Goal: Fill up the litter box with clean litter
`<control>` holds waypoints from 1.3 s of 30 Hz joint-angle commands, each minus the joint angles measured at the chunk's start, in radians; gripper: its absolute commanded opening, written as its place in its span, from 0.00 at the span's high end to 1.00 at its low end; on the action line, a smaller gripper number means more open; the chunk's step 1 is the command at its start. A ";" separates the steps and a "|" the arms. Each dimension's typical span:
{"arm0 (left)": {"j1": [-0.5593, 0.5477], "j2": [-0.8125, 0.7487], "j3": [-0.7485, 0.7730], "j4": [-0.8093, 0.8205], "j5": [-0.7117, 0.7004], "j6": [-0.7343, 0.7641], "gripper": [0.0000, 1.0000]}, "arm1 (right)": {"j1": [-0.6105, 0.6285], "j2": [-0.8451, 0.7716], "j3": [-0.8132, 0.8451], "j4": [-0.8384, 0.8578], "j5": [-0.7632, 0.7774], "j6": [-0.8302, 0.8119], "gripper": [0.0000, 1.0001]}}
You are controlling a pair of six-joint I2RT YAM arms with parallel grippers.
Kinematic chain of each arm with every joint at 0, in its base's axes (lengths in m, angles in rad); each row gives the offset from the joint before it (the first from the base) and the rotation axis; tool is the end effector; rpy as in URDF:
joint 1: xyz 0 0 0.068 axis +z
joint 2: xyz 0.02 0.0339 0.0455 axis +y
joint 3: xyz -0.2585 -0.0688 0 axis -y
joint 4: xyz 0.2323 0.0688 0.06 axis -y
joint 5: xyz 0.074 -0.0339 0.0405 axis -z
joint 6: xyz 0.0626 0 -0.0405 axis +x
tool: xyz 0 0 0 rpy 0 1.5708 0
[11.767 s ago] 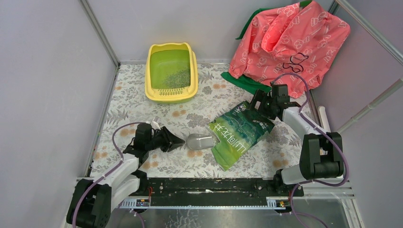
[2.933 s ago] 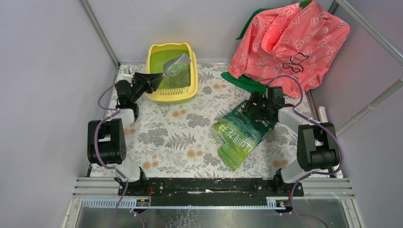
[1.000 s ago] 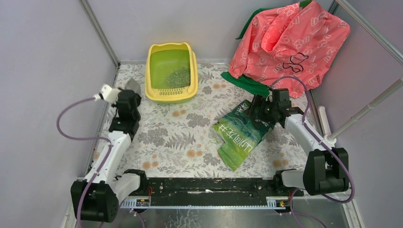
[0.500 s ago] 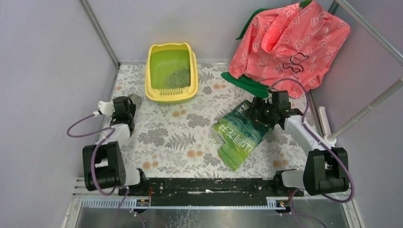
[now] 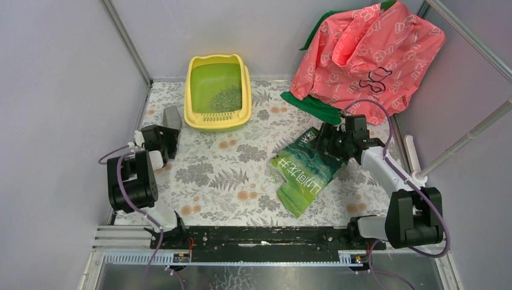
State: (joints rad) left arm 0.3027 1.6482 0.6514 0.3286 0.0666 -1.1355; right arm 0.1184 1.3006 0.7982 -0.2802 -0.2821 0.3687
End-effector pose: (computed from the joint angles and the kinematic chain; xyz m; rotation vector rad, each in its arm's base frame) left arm 0.3102 0.0925 0.1242 -1.4804 1.7470 -0.5186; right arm 0.2746 0.0502 0.2088 0.1578 2.3811 0.5672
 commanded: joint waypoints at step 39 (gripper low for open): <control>-1.085 -0.391 0.104 -0.286 -0.330 0.277 0.15 | 0.563 -0.599 -0.515 0.029 0.441 0.738 0.00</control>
State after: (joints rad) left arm -0.7147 1.1187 0.6315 -0.0872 -0.1684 -0.9024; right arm 0.6640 0.7319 0.3359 -0.2935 0.0647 0.9752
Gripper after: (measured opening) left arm 0.857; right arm 0.995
